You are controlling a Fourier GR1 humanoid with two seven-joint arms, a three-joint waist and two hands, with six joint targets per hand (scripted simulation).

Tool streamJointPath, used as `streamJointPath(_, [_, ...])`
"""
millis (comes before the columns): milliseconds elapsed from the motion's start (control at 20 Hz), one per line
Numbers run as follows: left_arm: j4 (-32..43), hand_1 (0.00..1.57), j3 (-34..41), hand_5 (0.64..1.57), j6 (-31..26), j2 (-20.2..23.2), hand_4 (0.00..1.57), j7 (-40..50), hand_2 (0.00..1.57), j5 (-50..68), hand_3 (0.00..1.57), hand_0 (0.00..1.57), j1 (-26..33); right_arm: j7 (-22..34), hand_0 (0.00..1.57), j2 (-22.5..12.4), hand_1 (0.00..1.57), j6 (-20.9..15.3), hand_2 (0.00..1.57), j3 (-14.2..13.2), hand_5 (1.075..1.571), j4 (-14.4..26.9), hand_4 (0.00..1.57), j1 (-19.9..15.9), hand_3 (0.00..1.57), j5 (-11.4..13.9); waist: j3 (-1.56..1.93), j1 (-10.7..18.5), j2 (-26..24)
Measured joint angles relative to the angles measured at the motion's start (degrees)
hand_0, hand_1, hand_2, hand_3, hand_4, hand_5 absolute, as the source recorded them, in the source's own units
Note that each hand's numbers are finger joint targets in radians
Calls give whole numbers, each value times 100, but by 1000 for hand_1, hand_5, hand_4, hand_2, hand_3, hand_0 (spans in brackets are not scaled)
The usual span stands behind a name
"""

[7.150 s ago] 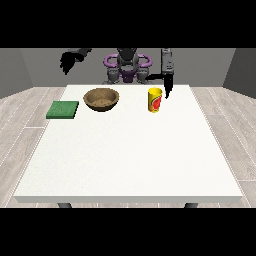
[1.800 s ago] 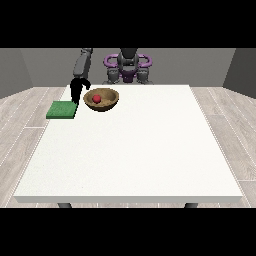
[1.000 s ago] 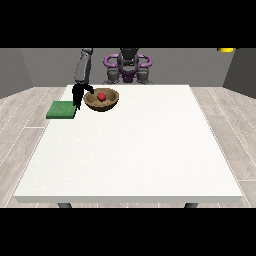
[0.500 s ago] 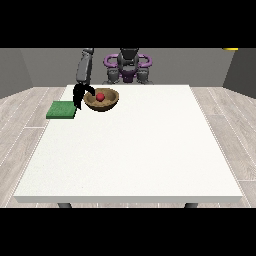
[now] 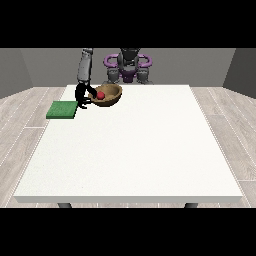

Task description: Pick the cup and pour the ball into the bowl, then pick the bowl and place it on the pad

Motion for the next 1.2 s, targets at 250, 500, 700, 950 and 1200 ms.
streamJointPath(250, [170,0,68,1528,-42,24,1191,-12,0,41,0,0,125,1065,1571,-118,1571,-218,1571,140,1548,-425,1026,49,1111,-30,214,-14,-120])
streamJointPath(500, [447,0,185,1538,-111,135,1199,-116,0,6,0,0,330,2241,1571,-327,1571,-139,1571,304,1556,-715,1056,-76,973,-230,421,-157,-210])
streamJointPath(700, [506,0,234,1544,-111,198,1201,-194,0,-48,0,0,442,2773,1571,-493,1571,44,1571,440,1566,-915,1056,-80,712,-419,483,-257,-237])
streamJointPath(950, [592,0,304,1545,-156,187,1205,-401,0,-114,0,0,748,3202,1571,-1855,1571,119,1571,-146,1564,-1011,1085,-163,566,-301,326,-561,-376])
streamJointPath(1200, [787,0,423,1550,-237,355,1210,-537,0,-44,0,0,809,3635,1571,-2751,1571,419,1571,-593,1564,-751,1085,-644,566,-428,288,-675,-268])
